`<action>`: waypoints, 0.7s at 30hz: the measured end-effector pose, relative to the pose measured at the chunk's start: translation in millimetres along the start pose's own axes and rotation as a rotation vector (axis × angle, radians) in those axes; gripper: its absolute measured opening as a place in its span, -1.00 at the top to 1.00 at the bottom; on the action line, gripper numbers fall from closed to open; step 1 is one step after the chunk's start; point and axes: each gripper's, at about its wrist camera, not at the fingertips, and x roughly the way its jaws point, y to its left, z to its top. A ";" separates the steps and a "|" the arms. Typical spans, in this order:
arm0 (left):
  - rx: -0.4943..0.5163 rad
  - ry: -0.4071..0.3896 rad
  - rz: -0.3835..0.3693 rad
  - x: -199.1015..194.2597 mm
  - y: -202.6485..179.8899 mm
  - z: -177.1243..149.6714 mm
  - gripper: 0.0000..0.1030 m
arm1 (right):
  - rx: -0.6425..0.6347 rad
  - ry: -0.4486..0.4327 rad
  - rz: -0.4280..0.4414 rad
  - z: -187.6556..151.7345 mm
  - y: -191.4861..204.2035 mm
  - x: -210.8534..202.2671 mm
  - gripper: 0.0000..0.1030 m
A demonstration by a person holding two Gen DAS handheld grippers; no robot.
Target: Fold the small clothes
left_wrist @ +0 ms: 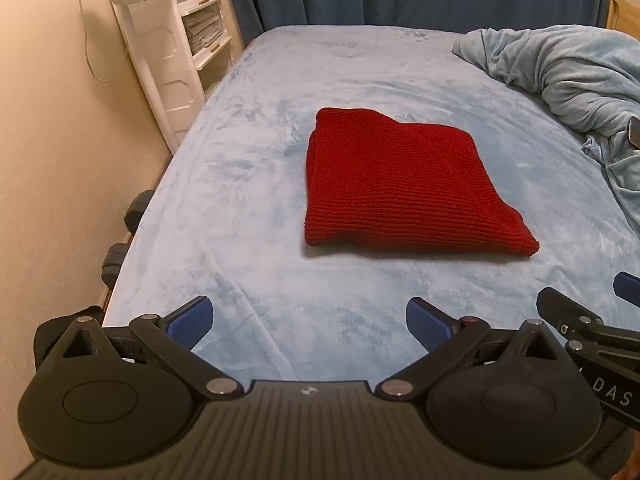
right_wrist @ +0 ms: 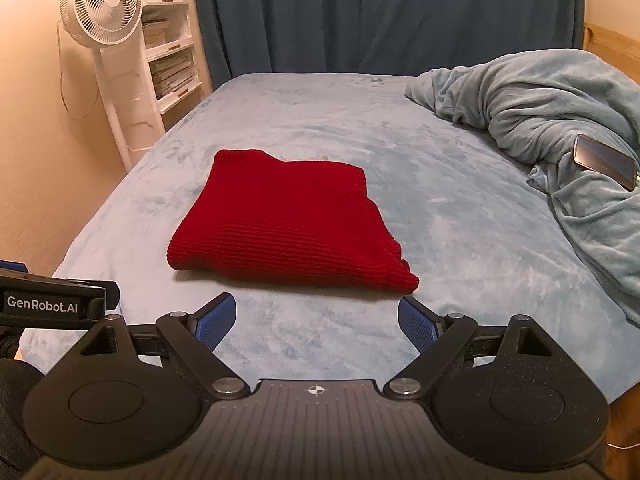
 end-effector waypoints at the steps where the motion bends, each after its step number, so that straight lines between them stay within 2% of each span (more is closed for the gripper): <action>1: 0.001 0.000 0.002 -0.5 0.3 0.4 -0.99 | -0.002 0.000 0.001 -0.1 0.4 -0.1 -0.73; 21: 0.012 0.004 0.007 0.3 1.0 0.5 -0.99 | -0.014 0.002 0.016 -1.1 4.9 0.5 -0.73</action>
